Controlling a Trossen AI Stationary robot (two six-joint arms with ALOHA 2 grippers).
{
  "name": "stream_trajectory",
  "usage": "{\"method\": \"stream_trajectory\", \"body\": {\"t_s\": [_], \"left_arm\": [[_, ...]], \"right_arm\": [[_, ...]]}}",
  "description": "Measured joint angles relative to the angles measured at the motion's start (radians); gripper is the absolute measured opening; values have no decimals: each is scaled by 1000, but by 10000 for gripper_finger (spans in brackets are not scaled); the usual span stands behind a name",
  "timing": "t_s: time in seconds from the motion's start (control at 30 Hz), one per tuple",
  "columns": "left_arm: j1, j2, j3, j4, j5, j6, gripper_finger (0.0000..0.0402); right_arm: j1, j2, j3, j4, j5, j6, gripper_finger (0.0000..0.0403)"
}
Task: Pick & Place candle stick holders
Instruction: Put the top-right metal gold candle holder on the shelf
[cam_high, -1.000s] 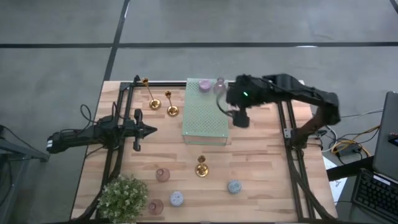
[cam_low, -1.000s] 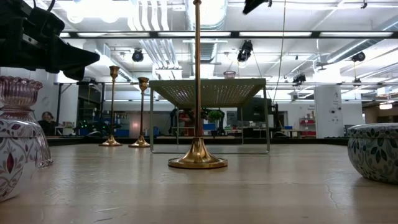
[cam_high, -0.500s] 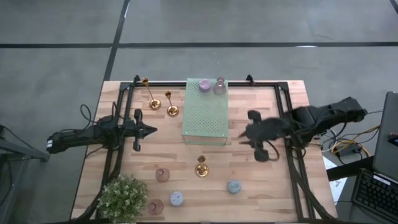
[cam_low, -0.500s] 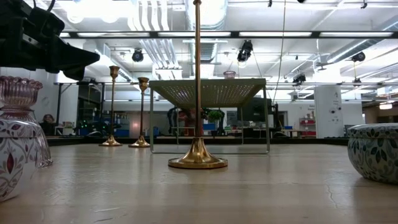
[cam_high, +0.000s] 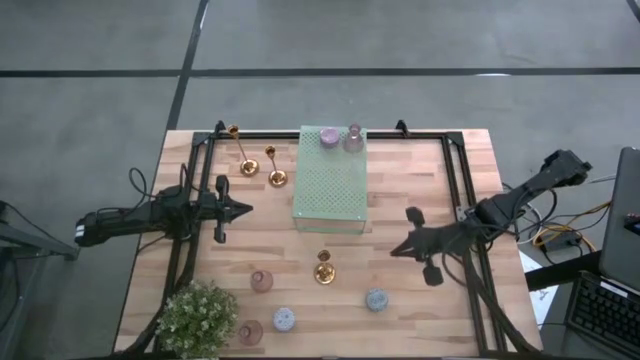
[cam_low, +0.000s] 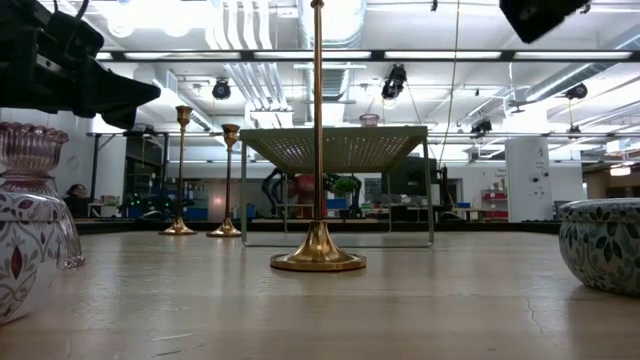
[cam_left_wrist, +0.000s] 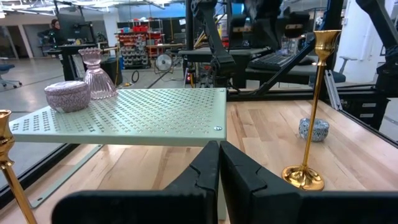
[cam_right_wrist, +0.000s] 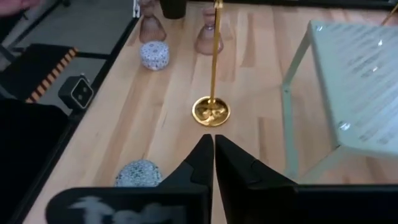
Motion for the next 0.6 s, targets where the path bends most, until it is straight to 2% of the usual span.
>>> {"method": "stream_trajectory", "body": {"t_s": [0.27,0.47,0.6], "left_arm": [[0,0,0,4,-21,45,19],[0,0,-1,43,-59,74,19],[-2,20,-2,177,-37,-94,19]], "right_arm": [[34,-2,-152,261,3,-43,8],[33,-6,-209,313,41,-57,8],[32,-6,-219,316,70,-52,8]]}}
